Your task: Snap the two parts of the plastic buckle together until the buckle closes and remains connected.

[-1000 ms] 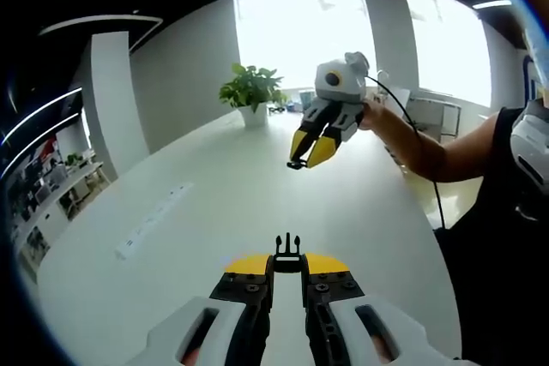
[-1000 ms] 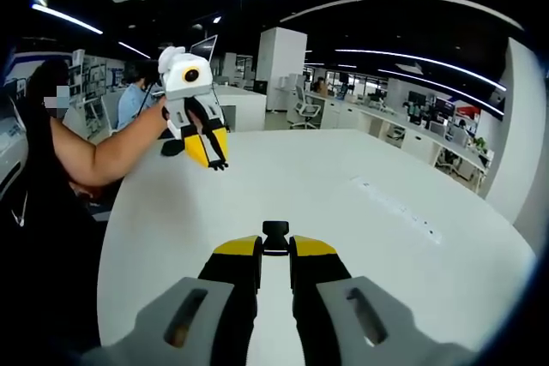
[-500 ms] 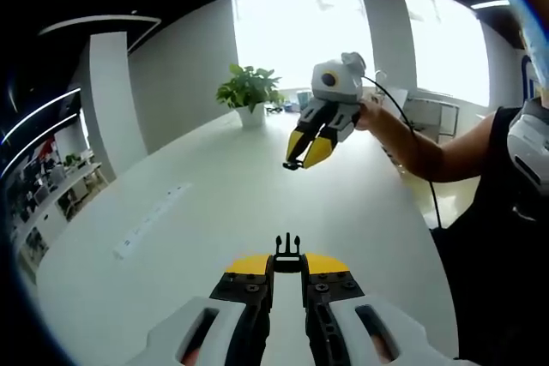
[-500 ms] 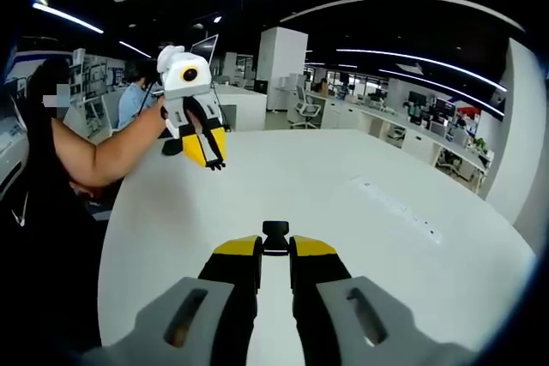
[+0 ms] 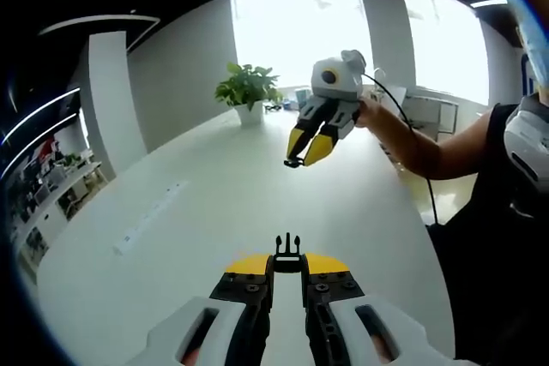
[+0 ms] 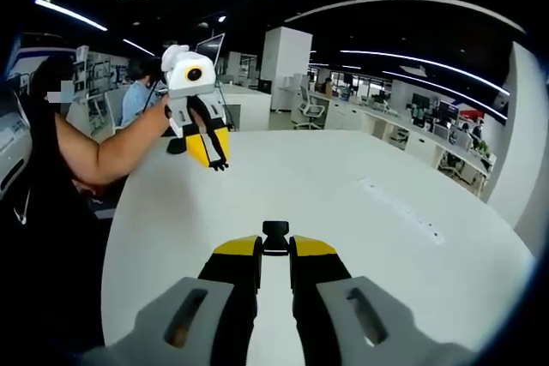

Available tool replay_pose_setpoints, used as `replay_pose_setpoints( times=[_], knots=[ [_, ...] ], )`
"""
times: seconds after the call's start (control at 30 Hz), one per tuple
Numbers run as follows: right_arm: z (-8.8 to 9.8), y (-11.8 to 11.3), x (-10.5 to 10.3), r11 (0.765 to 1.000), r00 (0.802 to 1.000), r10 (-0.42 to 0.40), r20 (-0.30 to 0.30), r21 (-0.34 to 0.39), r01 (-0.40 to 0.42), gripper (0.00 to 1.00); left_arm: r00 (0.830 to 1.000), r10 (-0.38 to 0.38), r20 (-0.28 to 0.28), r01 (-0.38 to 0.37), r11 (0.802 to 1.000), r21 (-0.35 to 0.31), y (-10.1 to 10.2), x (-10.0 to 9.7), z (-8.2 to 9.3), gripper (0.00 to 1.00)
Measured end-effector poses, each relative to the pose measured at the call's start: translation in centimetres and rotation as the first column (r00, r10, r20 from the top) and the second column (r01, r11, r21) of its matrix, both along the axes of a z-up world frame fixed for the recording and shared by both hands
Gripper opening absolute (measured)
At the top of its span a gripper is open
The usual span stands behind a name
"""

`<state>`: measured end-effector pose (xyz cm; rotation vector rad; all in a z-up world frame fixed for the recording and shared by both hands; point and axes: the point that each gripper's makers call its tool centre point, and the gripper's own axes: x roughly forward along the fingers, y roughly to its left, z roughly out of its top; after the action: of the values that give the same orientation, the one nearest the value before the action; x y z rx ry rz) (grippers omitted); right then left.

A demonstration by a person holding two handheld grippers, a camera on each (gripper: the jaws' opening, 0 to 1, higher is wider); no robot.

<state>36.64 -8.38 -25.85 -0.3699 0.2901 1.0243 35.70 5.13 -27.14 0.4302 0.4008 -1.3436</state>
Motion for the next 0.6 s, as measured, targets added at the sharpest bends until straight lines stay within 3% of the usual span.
replay_pose_setpoints(
  times=[0.6],
  knots=[
    [-0.82,0.05,0.08,1.0,1.0,0.002,-0.019,0.011,-0.002,0.13,1.0,-0.005,-0.004,0.005,1.0,-0.001,0.25,-0.18,-0.6,0.11]
  ],
)
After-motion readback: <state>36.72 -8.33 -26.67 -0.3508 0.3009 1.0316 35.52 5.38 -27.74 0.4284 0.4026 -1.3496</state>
